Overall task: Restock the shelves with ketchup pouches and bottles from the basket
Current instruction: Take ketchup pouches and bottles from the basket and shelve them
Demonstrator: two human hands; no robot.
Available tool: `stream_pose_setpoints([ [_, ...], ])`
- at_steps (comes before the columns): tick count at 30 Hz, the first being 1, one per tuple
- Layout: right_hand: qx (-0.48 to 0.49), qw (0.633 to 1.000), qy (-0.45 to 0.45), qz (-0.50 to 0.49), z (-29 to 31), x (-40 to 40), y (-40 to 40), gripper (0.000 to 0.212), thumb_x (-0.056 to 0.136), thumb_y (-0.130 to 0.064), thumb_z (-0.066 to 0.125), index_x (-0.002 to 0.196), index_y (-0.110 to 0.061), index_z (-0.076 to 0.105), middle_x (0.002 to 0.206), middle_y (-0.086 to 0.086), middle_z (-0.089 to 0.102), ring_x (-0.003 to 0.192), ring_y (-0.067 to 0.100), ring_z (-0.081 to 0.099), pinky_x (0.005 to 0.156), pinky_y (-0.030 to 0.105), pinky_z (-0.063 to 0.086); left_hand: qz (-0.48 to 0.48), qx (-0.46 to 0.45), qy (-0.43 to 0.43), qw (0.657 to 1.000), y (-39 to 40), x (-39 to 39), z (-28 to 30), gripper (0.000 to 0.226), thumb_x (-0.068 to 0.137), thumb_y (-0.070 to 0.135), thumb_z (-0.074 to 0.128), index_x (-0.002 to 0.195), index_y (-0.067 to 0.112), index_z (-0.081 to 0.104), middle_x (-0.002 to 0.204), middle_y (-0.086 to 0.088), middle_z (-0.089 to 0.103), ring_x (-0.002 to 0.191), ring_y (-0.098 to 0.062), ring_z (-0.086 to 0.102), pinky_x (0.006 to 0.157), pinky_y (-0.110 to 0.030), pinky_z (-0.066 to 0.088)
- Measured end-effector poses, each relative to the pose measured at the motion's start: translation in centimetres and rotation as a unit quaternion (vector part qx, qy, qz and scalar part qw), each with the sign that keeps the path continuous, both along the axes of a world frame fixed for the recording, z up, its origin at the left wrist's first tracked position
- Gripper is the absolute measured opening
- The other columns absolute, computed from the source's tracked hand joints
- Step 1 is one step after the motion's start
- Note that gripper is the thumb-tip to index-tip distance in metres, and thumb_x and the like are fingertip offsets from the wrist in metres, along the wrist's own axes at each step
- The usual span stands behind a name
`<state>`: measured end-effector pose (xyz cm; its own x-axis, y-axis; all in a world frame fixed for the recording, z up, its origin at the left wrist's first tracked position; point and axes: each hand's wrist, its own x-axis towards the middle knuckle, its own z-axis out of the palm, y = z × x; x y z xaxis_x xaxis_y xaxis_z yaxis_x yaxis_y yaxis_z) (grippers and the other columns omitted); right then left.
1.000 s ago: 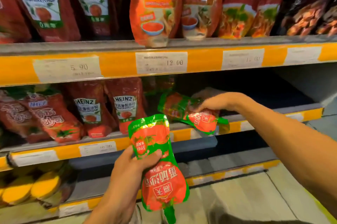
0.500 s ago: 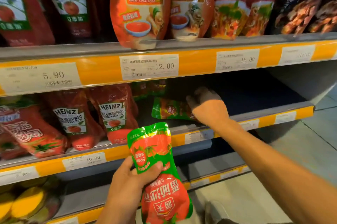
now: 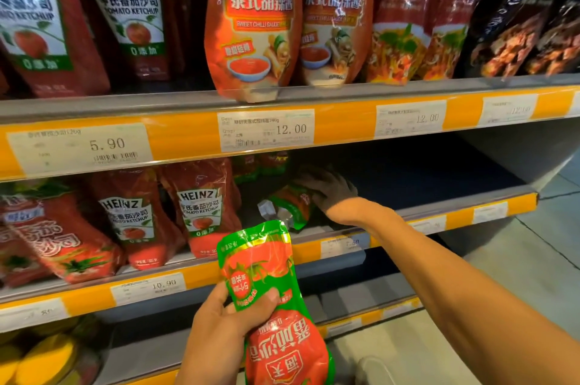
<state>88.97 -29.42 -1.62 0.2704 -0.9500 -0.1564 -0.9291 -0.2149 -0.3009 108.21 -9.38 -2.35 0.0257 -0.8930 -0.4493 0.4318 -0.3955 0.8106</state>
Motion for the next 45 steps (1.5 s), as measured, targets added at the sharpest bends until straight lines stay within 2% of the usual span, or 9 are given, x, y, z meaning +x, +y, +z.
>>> stream_pose_setpoints([
  [3, -0.017, 0.979, -0.106, -0.171, 0.1, 0.9, 0.0, 0.051, 0.105, -0.037, 0.044, 0.154, -0.025, 0.036, 0.159, 0.011, 0.032, 0.145, 0.035, 0.029, 0.114, 0.049, 0.027, 0.001, 0.002, 0.003, 1.000, -0.1, 0.2, 0.0, 0.064, 0.050, 0.006, 0.080, 0.113, 0.007, 0.068, 0.094, -0.020, 0.076, 0.079, -0.035, 0.075, 0.072, -0.041, 0.053],
  [5, -0.009, 0.946, -0.153, -0.287, 0.1, 1.8, 0.3, 0.081, 0.096, -0.061, 0.049, 0.154, -0.010, 0.027, 0.156, 0.017, 0.034, 0.142, 0.038, 0.032, 0.111, 0.048, 0.029, 0.003, 0.004, 0.006, 1.000, -0.1, 0.2, 0.0, 0.065, 0.050, 0.007, 0.081, 0.113, 0.008, 0.068, 0.094, -0.020, 0.076, 0.078, -0.035, 0.075, 0.071, -0.041, 0.053],
  [8, 0.060, 0.942, -0.128, -0.305, 0.1, 2.9, 0.5, 0.119, 0.074, -0.086, 0.055, 0.153, -0.003, 0.022, 0.154, 0.018, 0.035, 0.142, 0.038, 0.032, 0.112, 0.049, 0.031, 0.000, 0.002, 0.004, 1.000, 0.2, 0.2, 0.0, 0.064, 0.049, 0.008, 0.080, 0.112, 0.009, 0.068, 0.093, -0.018, 0.077, 0.076, -0.033, 0.075, 0.071, -0.040, 0.052],
  [14, 0.129, 0.916, -0.276, -0.261, 0.7, 2.9, -0.5, 0.092, 0.075, -0.050, 0.083, 0.147, -0.010, 0.042, 0.141, 0.011, 0.053, 0.117, 0.028, 0.056, 0.091, 0.034, 0.051, 0.006, -0.007, -0.005, 1.000, 0.7, 0.5, 0.2, 0.060, 0.053, 0.006, 0.079, 0.112, 0.008, 0.069, 0.092, -0.019, 0.076, 0.076, -0.032, 0.075, 0.071, -0.039, 0.053],
  [24, 0.053, 0.773, -0.554, -0.305, -0.2, 1.7, 1.1, 0.050, 0.074, -0.008, 0.087, 0.112, -0.014, 0.056, 0.093, 0.002, 0.066, 0.083, 0.018, 0.064, 0.074, 0.034, 0.056, 0.006, -0.003, 0.008, 1.000, 0.9, 0.9, -0.4, 0.060, 0.054, 0.008, 0.079, 0.113, 0.006, 0.068, 0.098, -0.020, 0.076, 0.083, -0.037, 0.075, 0.075, -0.042, 0.055],
  [28, -0.023, 0.802, -0.558, -0.211, -0.3, 2.4, 1.5, 0.043, 0.076, -0.007, 0.085, 0.099, -0.030, 0.055, 0.096, -0.011, 0.068, 0.084, -0.001, 0.065, 0.065, 0.016, 0.052, 0.017, 0.001, 0.004, 1.000, 0.9, 1.1, -0.6, 0.064, 0.048, 0.007, 0.079, 0.111, 0.004, 0.068, 0.095, -0.021, 0.075, 0.079, -0.036, 0.075, 0.073, -0.042, 0.055],
  [33, -0.008, 0.871, -0.481, -0.102, -1.2, 2.6, 1.8, 0.044, 0.079, -0.015, 0.085, 0.108, -0.033, 0.056, 0.101, -0.020, 0.066, 0.088, -0.012, 0.062, 0.071, 0.008, 0.051, 0.037, 0.004, -0.008, 0.999, 1.3, 1.7, -1.1, 0.064, 0.045, 0.011, 0.080, 0.108, 0.006, 0.068, 0.090, -0.016, 0.077, 0.070, -0.027, 0.076, 0.050, -0.030, 0.057],
  [38, -0.043, 0.921, -0.378, -0.079, -0.9, 2.8, 1.1, 0.050, 0.081, -0.033, 0.083, 0.124, -0.017, 0.065, 0.119, 0.002, 0.071, 0.110, 0.018, 0.065, 0.095, 0.036, 0.053, 0.074, -0.020, -0.020, 0.997, 1.3, 2.5, -1.3, 0.067, 0.041, 0.011, 0.083, 0.106, 0.010, 0.070, 0.091, -0.013, 0.077, 0.072, -0.024, 0.075, 0.049, -0.025, 0.055],
  [45, -0.073, 0.924, -0.371, -0.059, -0.3, 6.0, -1.3, 0.056, 0.083, -0.029, 0.082, 0.132, -0.013, 0.060, 0.128, 0.006, 0.068, 0.118, 0.022, 0.063, 0.095, 0.030, 0.048, 0.101, -0.044, -0.033, 0.993, 1.0, 3.1, -1.5, 0.059, 0.049, 0.013, 0.081, 0.107, 0.015, 0.070, 0.096, -0.010, 0.077, 0.077, -0.021, 0.075, 0.067, -0.034, 0.054],
])
